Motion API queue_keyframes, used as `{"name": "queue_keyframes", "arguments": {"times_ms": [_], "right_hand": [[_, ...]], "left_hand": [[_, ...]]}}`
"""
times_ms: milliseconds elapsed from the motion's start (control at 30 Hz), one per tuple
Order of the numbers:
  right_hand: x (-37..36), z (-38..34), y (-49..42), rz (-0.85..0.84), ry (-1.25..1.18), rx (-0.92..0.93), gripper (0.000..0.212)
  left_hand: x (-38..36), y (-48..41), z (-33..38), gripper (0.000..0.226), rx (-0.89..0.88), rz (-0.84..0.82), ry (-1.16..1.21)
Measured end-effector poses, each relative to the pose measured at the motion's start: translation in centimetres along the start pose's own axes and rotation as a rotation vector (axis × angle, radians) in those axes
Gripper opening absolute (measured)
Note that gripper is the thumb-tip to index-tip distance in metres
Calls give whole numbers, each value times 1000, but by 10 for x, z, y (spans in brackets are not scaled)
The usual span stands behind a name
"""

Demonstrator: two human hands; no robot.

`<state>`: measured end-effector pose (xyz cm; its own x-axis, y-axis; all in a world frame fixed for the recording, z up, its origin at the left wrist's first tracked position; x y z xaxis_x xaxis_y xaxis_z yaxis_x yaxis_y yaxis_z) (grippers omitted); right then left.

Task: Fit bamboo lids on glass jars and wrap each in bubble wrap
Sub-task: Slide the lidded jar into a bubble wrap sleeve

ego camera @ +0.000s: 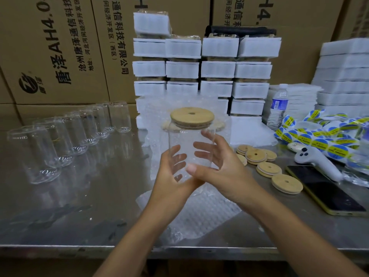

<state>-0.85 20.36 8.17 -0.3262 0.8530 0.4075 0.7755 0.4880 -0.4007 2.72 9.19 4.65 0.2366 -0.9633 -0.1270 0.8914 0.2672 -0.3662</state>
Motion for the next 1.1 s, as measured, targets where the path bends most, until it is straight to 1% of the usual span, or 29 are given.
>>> {"name": "queue_keyframes", "arguments": {"times_ms": [67, 133, 200, 233, 267, 300, 400, 433, 533, 600, 700, 800, 867, 933, 1000, 1033, 1100], "right_hand": [[1, 2, -2, 68, -6, -24, 76], [4, 6, -3, 120, -9, -35, 69], [7, 10, -3, 137, -19, -28, 70], [9, 12, -3, 143, -36, -20, 73], [14, 14, -3, 156, -57, -14, 75], [19, 16, -3, 178, -79, -11, 77], [34, 22, -4, 237, -131, -15, 77], [36, 24, -4, 241, -132, -22, 77], [32, 27, -4, 232, -145, -35, 80], [27, 27, -3, 211, -146, -31, 80], [23, 24, 0, 182, -128, -16, 80], [27, 25, 3, 182, -126, -13, 80], [31, 25, 5, 192, -142, -13, 80], [35, 24, 6, 207, -151, 0, 80], [38, 21, 6, 230, -158, 16, 74], [40, 20, 6, 243, -165, 26, 70], [44, 16, 6, 262, -177, 45, 64]], "left_hand": [[-7, 1, -1, 81, -11, -61, -58], [-10, 4, -4, 96, 9, -180, -106], [-4, 9, -6, 110, 43, -311, -167], [4, 12, -6, 112, 40, -366, -221], [14, 13, -4, 108, 26, -399, -289], [27, 14, -1, 99, 15, -412, -356], [61, 13, 5, 50, 18, -446, -522], [68, 13, 3, 42, 32, -482, -588], [65, 15, -8, 35, 32, -626, -803], [54, 15, -14, 31, -21, -681, -902], [46, 10, -11, 17, -89, -641, -913], [48, 9, -4, 19, -83, -628, -902], [54, 9, 3, 19, -46, -598, -857], [68, 5, 11, 19, 20, -519, -753], [81, 5, 20, 18, 120, -435, -592], [91, 5, 24, 16, 163, -373, -508], [119, -1, 33, 15, 213, -181, -371]]}}
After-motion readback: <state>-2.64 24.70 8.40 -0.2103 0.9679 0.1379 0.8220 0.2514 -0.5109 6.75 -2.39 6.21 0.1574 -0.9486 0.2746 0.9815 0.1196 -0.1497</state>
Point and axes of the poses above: each hand's wrist, its own y-axis away from the middle knuckle, its own x-axis out of the back of the hand, z = x × y, the point moved 7 cm from there along -y, towards the middle knuckle, and after that the axes turned 12 degrees about y, right-handed, at the moved point
